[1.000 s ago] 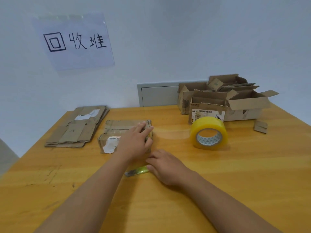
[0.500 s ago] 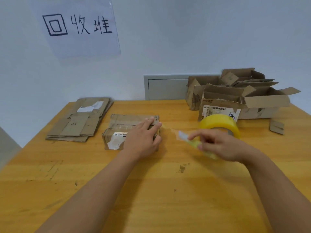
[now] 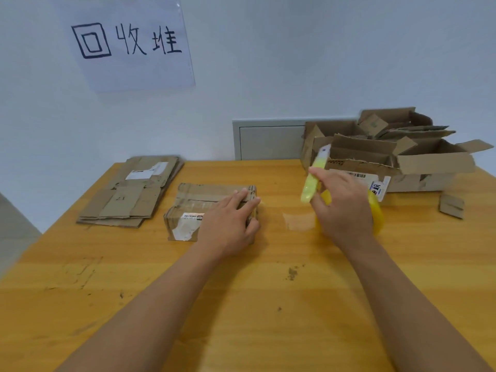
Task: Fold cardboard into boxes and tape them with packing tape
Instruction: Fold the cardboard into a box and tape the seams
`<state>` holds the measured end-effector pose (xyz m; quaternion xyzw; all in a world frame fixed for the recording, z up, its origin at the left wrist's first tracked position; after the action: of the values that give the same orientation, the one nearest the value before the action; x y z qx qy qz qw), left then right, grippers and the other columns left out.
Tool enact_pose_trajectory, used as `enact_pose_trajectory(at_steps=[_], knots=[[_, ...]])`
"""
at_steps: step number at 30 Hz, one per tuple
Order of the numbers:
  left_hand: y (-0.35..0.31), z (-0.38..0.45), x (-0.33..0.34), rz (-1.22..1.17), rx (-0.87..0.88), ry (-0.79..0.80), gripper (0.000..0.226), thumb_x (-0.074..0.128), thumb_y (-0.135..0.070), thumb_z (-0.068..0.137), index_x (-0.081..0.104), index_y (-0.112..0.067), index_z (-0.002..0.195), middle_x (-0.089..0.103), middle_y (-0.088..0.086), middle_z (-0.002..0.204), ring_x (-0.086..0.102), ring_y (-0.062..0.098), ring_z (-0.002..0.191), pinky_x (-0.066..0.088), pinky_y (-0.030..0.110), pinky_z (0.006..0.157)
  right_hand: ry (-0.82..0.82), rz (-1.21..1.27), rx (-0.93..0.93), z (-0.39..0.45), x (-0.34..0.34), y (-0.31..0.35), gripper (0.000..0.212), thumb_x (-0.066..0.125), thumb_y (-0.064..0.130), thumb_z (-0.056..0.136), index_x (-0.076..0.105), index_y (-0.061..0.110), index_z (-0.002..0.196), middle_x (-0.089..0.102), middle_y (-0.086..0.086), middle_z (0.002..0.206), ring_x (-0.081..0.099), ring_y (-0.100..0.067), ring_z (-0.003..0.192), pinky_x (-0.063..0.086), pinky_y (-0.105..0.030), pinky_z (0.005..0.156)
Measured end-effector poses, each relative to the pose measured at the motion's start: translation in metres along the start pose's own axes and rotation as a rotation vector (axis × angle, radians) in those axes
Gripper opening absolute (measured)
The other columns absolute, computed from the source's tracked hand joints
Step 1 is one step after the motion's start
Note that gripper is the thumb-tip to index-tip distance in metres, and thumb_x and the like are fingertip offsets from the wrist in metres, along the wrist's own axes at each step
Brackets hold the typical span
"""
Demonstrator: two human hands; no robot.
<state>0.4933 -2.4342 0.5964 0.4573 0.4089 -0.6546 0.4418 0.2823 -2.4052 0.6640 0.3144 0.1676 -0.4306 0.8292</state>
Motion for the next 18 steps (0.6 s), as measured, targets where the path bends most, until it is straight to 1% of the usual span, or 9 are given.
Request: enact_pose_trajectory(at_steps=[1, 3, 4, 5, 7, 9, 13, 15, 18], knots=[[0.000, 0.000, 0.001, 0.001, -0.003, 0.003, 0.053, 0.034, -0.044, 0.100, 0.031, -0.041, 0.152, 0.019, -0.007, 0.164, 0.018, 0.015, 0.150, 0.024, 0.036, 0.117, -0.015, -0.146, 0.019, -0.001, -0.005, -0.007, 0.038, 0.057, 0.023, 0.085, 0.067, 0.017, 0.122, 0.072, -0.003, 0.104, 0.061, -0.025, 0.105, 0.040, -0.044, 0.088], [0.000, 0.000, 0.001, 0.010, -0.007, 0.015, 0.053, 0.034, -0.047, 0.100, 0.029, -0.041, 0.153, 0.017, -0.007, 0.165, 0.016, 0.015, 0.151, 0.024, 0.036, 0.117, 0.027, -0.272, 0.143, -0.004, -0.007, -0.019, 0.036, 0.056, 0.025, 0.089, 0.065, 0.018, 0.123, 0.072, -0.005, 0.104, 0.061, -0.031, 0.105, 0.037, -0.047, 0.087], [0.000, 0.000, 0.000, 0.014, -0.007, 0.020, 0.054, 0.034, -0.049, 0.099, 0.029, -0.042, 0.153, 0.017, -0.008, 0.165, 0.016, 0.015, 0.151, 0.023, 0.036, 0.117, 0.061, -0.273, 0.168, -0.005, -0.003, -0.021, 0.035, 0.055, 0.023, 0.089, 0.064, 0.016, 0.123, 0.072, -0.006, 0.103, 0.062, -0.032, 0.102, 0.038, -0.048, 0.087], [0.000, -0.001, 0.000, 0.015, -0.007, 0.028, 0.055, 0.035, -0.050, 0.099, 0.028, -0.042, 0.153, 0.016, -0.008, 0.165, 0.015, 0.015, 0.151, 0.023, 0.037, 0.118, 0.079, -0.259, 0.149, -0.007, 0.000, -0.019, 0.036, 0.054, 0.020, 0.089, 0.064, 0.014, 0.122, 0.072, -0.006, 0.100, 0.063, -0.033, 0.097, 0.040, -0.048, 0.085], [-0.001, -0.002, -0.001, 0.019, -0.006, 0.044, 0.057, 0.038, -0.051, 0.098, 0.027, -0.041, 0.153, 0.014, -0.008, 0.165, 0.014, 0.015, 0.151, 0.022, 0.038, 0.118, 0.112, -0.203, 0.067, -0.006, 0.007, -0.012, 0.039, 0.050, 0.016, 0.086, 0.065, 0.010, 0.122, 0.072, -0.007, 0.094, 0.064, -0.032, 0.088, 0.044, -0.046, 0.083], [-0.002, -0.002, -0.002, 0.025, -0.002, 0.049, 0.059, 0.039, -0.051, 0.097, 0.026, -0.041, 0.154, 0.014, -0.007, 0.165, 0.014, 0.016, 0.151, 0.022, 0.039, 0.118, 0.175, -0.155, 0.007, -0.004, 0.016, -0.005, 0.042, 0.046, 0.013, 0.085, 0.064, 0.009, 0.123, 0.072, -0.006, 0.094, 0.065, -0.030, 0.085, 0.044, -0.044, 0.085], [0.000, -0.001, -0.002, 0.033, 0.003, 0.050, 0.060, 0.040, -0.051, 0.097, 0.025, -0.041, 0.154, 0.014, -0.006, 0.166, 0.015, 0.016, 0.151, 0.022, 0.038, 0.118, 0.323, -0.126, -0.059, -0.002, 0.034, 0.002, 0.046, 0.039, 0.016, 0.087, 0.062, 0.016, 0.128, 0.073, -0.002, 0.106, 0.063, -0.028, 0.096, 0.034, -0.038, 0.095], [0.001, 0.001, -0.001, 0.043, 0.009, 0.050, 0.060, 0.039, -0.051, 0.097, 0.025, -0.041, 0.154, 0.014, -0.006, 0.166, 0.015, 0.016, 0.151, 0.023, 0.038, 0.118, 0.345, -0.096, -0.072, 0.002, 0.038, 0.004, 0.046, 0.040, 0.017, 0.087, 0.062, 0.017, 0.127, 0.072, -0.002, 0.112, 0.063, -0.027, 0.099, 0.033, -0.035, 0.094], [0.004, 0.002, -0.002, 0.039, 0.023, 0.046, 0.060, 0.039, -0.051, 0.097, 0.025, -0.041, 0.154, 0.015, -0.007, 0.165, 0.015, 0.015, 0.151, 0.024, 0.037, 0.117, 0.336, -0.045, -0.077, 0.005, 0.039, 0.002, 0.043, 0.043, 0.015, 0.087, 0.065, 0.016, 0.124, 0.073, -0.003, 0.113, 0.065, -0.028, 0.097, 0.033, -0.033, 0.089]])
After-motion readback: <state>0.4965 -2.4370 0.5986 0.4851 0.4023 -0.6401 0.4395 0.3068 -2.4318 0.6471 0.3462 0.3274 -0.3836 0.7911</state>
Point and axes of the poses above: each hand's wrist, its own z-axis towards the middle knuckle, its own x-axis out of the palm, y = z × x, the point moved 7 cm from there along z, towards the middle knuckle
